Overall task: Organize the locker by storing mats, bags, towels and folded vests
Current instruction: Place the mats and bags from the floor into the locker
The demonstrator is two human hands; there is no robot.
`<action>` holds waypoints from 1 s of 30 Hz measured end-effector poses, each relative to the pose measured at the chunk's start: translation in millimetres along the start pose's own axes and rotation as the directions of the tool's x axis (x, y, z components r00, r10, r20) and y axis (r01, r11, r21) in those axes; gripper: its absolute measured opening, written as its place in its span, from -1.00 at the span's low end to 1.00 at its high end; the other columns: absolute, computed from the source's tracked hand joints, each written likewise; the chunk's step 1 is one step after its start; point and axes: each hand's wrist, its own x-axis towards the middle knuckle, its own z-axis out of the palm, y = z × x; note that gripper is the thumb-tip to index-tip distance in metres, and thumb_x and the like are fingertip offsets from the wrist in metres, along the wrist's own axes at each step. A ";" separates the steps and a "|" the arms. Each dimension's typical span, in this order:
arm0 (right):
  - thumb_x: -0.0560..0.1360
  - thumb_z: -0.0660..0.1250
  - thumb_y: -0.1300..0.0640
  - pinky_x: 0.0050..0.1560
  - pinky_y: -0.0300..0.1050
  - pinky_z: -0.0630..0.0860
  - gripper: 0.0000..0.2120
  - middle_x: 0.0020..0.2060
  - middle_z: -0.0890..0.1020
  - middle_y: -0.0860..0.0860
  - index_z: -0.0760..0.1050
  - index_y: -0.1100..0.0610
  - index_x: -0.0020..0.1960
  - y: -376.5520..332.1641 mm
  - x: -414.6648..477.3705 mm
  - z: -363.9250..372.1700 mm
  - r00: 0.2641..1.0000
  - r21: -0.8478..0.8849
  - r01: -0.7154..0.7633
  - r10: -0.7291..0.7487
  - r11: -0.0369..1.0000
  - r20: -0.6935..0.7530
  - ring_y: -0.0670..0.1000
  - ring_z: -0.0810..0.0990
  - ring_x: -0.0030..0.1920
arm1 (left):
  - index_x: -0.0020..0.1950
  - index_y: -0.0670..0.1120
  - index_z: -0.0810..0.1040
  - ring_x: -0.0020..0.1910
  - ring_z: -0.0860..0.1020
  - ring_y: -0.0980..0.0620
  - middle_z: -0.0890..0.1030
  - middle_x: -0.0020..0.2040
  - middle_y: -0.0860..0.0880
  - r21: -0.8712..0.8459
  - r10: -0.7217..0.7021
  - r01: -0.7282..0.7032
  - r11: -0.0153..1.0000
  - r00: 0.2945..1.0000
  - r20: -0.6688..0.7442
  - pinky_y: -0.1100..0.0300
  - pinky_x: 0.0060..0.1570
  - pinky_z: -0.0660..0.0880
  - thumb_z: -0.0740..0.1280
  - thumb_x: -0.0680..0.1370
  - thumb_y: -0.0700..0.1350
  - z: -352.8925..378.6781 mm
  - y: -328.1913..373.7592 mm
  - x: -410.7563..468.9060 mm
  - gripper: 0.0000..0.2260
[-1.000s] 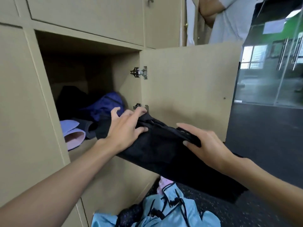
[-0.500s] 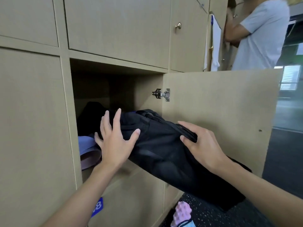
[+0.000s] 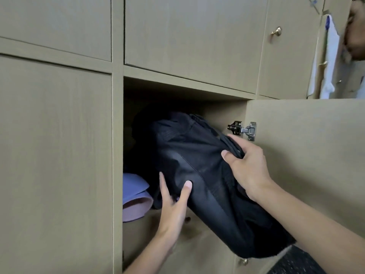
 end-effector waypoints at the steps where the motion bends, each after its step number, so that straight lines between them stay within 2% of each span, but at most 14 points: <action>1: 0.50 0.42 0.23 0.28 -0.11 0.50 -0.62 -0.04 0.66 -0.25 0.57 -0.08 0.26 1.8 9.2 12.5 1.000 0.042 -0.004 0.003 0.999 0.008 -0.15 0.62 0.06 | 0.39 0.61 -0.04 0.39 0.41 0.11 0.35 0.45 0.30 -0.030 0.001 -0.001 1.000 1.000 -0.012 -0.14 0.29 0.46 0.45 0.31 0.41 -0.6 1.9 6.2 -0.16; 3: 0.50 0.41 0.24 0.30 -0.11 0.49 -0.58 -0.02 0.65 -0.25 0.54 -0.09 0.30 6.8 23.2 36.8 0.998 0.101 -0.016 0.009 0.995 0.062 -0.15 0.62 0.07 | 0.34 0.65 0.02 0.41 0.40 0.10 0.30 0.48 0.32 -0.081 0.021 -0.024 0.996 0.999 -0.044 -0.19 0.37 0.38 0.48 0.22 0.45 -3.9 3.3 22.5 -0.15; 7: 0.50 0.39 0.25 0.32 -0.07 0.48 -0.49 0.07 0.65 -0.18 0.46 -0.13 0.37 23.5 41.9 76.1 0.984 0.164 -0.024 -0.005 0.986 0.176 -0.15 0.61 0.12 | 0.32 0.66 0.07 0.43 0.39 0.07 0.30 0.52 0.24 -0.078 0.063 -0.078 0.994 0.981 -0.181 -0.11 0.41 0.37 0.47 0.13 0.50 -15.5 0.4 56.2 -0.13; 9: 0.49 0.40 0.26 0.30 -0.03 0.50 -0.51 0.06 0.67 -0.16 0.49 -0.11 0.35 29.6 51.8 90.6 0.987 0.167 -0.012 -0.015 0.986 0.161 -0.13 0.62 0.11 | 0.34 0.64 0.06 0.48 0.32 0.09 0.23 0.55 0.23 -0.025 0.107 -0.116 0.993 0.966 -0.235 -0.08 0.46 0.31 0.44 0.27 0.46 -18.2 4.3 66.9 -0.23; 11: 0.49 0.41 0.26 0.29 -0.03 0.51 -0.52 0.05 0.68 -0.10 0.50 -0.09 0.34 27.0 65.7 107.9 0.993 0.203 -0.026 0.002 0.979 0.115 -0.08 0.63 0.11 | 0.47 0.49 0.06 0.50 0.28 0.13 0.21 0.56 0.23 0.021 0.176 -0.177 0.984 0.941 -0.288 -0.04 0.48 0.28 0.39 0.45 0.31 -21.3 7.9 80.5 -0.30; 13: 0.49 0.41 0.25 0.32 -0.02 0.49 -0.52 0.13 0.65 -0.02 0.49 -0.08 0.35 20.5 84.4 135.6 0.995 0.233 -0.079 0.063 0.969 0.074 0.00 0.60 0.17 | 0.49 0.43 0.13 0.50 0.27 0.12 0.21 0.56 0.20 0.088 0.260 -0.245 0.966 0.897 -0.358 -0.04 0.47 0.29 0.37 0.48 0.28 -26.2 12.1 94.2 -0.35; 15: 0.50 0.40 0.23 0.30 0.00 0.50 -0.47 0.23 0.59 0.05 0.41 -0.03 0.43 15.2 100.8 165.1 0.979 0.227 -0.174 0.144 0.958 0.144 0.06 0.57 0.22 | 0.51 0.35 0.20 0.54 0.20 0.10 0.15 0.58 0.16 0.190 0.320 -0.264 0.946 0.856 -0.405 -0.05 0.50 0.23 0.33 0.54 0.22 -31.4 10.8 101.9 -0.43; 17: 0.49 0.44 0.17 0.18 -0.05 0.54 -0.42 0.19 0.57 0.05 0.33 0.05 0.45 20.9 105.1 186.2 0.891 0.143 -0.282 0.204 0.949 0.405 0.07 0.57 0.15 | 0.53 0.27 0.23 0.56 0.15 0.08 0.11 0.59 0.12 0.233 0.289 -0.202 0.951 0.849 -0.443 -0.06 0.52 0.19 0.30 0.59 0.13 -36.8 -0.4 107.5 -0.47; 19: 0.46 0.49 0.13 0.10 -0.15 0.50 -0.35 0.11 0.55 -0.02 0.28 0.05 0.46 33.9 94.6 196.1 0.718 0.043 -0.349 0.237 0.936 0.654 0.00 0.54 0.11 | 0.54 0.24 0.25 0.55 0.19 0.06 0.16 0.59 0.08 0.231 0.239 -0.139 0.963 0.835 -0.496 -0.06 0.51 0.21 0.29 0.60 0.10 -44.4 -11.0 110.4 -0.49; 20: 0.44 0.51 0.13 0.16 -0.16 0.48 -0.30 0.14 0.54 -0.04 0.26 0.02 0.48 45.0 89.8 201.4 0.670 0.023 -0.334 0.220 0.942 0.709 -0.02 0.53 0.15 | 0.54 0.23 0.25 0.54 0.21 0.05 0.18 0.59 0.08 0.219 0.218 -0.116 0.969 0.820 -0.528 -0.05 0.50 0.22 0.28 0.60 0.10 -48.2 -14.5 111.6 -0.49; 21: 0.41 0.53 0.12 0.27 -0.15 0.45 -0.23 0.21 0.54 -0.06 0.23 -0.01 0.51 54.5 85.2 207.1 0.657 0.018 -0.290 0.186 0.957 0.730 -0.03 0.51 0.23 | 0.54 0.22 0.25 0.53 0.23 0.06 0.19 0.58 0.09 0.204 0.205 -0.106 0.973 0.801 -0.563 -0.04 0.50 0.22 0.28 0.60 0.10 -51.7 -17.3 112.1 -0.49; 23: 0.35 0.56 0.12 0.40 -0.06 0.38 -0.16 0.26 0.54 -0.08 0.24 -0.08 0.52 71.0 82.0 218.7 0.706 0.033 -0.202 0.122 0.979 0.697 -0.02 0.48 0.31 | 0.54 0.20 0.26 0.53 0.23 0.09 0.20 0.58 0.10 0.200 0.218 -0.120 0.972 0.771 -0.598 -0.01 0.52 0.19 0.28 0.61 0.07 -54.2 -21.7 112.2 -0.50; 25: 0.34 0.55 0.21 0.39 -0.01 0.40 -0.21 0.23 0.59 -0.04 0.32 -0.06 0.48 81.1 80.8 226.2 0.779 0.091 -0.175 0.082 0.980 0.622 -0.01 0.52 0.28 | 0.53 0.19 0.28 0.53 0.21 0.12 0.20 0.58 0.12 0.226 0.239 -0.126 0.966 0.766 -0.597 0.03 0.53 0.17 0.31 0.60 0.04 -51.4 -23.5 108.5 -0.50; 30: 0.39 0.46 0.32 0.32 -0.06 0.48 -0.31 0.12 0.63 0.01 0.38 -0.03 0.46 81.4 79.7 232.6 0.872 0.173 -0.019 -0.068 0.985 0.484 -0.04 0.58 0.18 | 0.50 0.12 0.36 0.51 0.24 0.13 0.25 0.56 0.08 0.257 0.297 -0.168 0.952 0.716 -0.632 0.14 0.50 0.20 0.38 0.56 -0.04 -45.8 -20.8 110.0 -0.49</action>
